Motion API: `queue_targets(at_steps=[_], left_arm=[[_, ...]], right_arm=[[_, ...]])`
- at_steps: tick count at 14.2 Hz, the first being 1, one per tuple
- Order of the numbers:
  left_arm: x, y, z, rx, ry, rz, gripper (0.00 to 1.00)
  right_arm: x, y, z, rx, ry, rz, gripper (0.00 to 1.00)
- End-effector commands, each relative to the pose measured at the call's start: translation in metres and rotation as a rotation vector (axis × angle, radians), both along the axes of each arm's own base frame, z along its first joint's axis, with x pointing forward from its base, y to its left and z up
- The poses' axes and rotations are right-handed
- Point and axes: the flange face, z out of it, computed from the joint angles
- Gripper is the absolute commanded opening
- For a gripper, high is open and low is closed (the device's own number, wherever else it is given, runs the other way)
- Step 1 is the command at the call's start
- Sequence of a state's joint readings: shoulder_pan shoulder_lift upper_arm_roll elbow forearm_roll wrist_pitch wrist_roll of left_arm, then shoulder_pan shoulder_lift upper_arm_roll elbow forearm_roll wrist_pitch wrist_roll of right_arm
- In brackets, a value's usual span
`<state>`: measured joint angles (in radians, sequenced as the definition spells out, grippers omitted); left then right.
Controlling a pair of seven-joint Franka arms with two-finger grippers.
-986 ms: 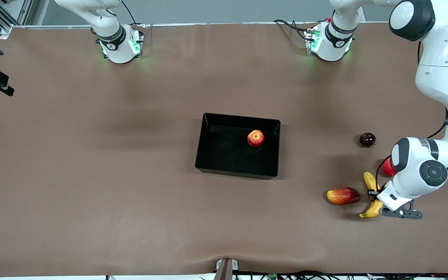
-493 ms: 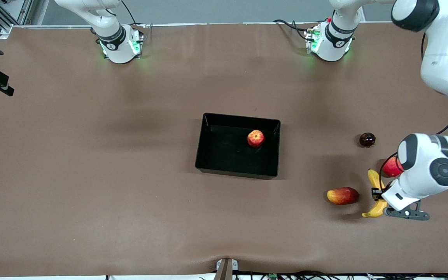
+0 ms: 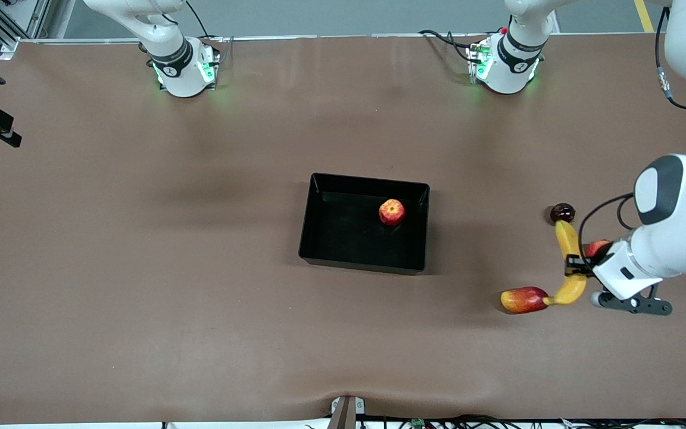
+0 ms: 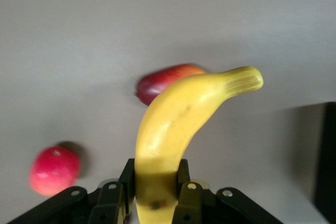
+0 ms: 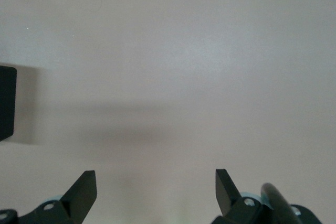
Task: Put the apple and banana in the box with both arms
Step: 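Grasp the yellow banana with the left gripper and lift it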
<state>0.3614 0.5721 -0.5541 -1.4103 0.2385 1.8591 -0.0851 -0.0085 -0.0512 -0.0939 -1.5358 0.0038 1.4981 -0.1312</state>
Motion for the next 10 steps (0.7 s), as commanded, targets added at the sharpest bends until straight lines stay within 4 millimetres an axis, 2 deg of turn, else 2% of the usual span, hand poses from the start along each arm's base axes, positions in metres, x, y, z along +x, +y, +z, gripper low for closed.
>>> queue_targets(at_steps=[1, 3, 5, 8, 10], left_arm=[[-0.015, -0.043, 0.012, -0.034, 0.039, 0.074, 0.0], [-0.023, -0.081, 0.016, -0.053, 0.053, 0.134, 0.0], [-0.033, -0.127, 0.018, -0.048, 0.061, 0.16, 0.0], [-0.056, -0.199, 0.017, -0.027, 0.059, 0.093, 0.0], [-0.074, -0.246, 0.013, -0.003, 0.066, 0.157, 0.0]], right_arm=[[-0.002, -0.003, 0.002, -0.012, 0.002, -0.002, 1.0], [-0.002, -0.003, 0.002, -0.012, 0.001, -0.002, 1.0], [-0.002, -0.003, 0.003, -0.012, -0.001, -0.002, 1.0], [-0.001, -0.003, 0.003, -0.012, -0.002, -0.002, 1.0], [-0.001, -0.003, 0.003, -0.012, -0.004, -0.002, 1.0]])
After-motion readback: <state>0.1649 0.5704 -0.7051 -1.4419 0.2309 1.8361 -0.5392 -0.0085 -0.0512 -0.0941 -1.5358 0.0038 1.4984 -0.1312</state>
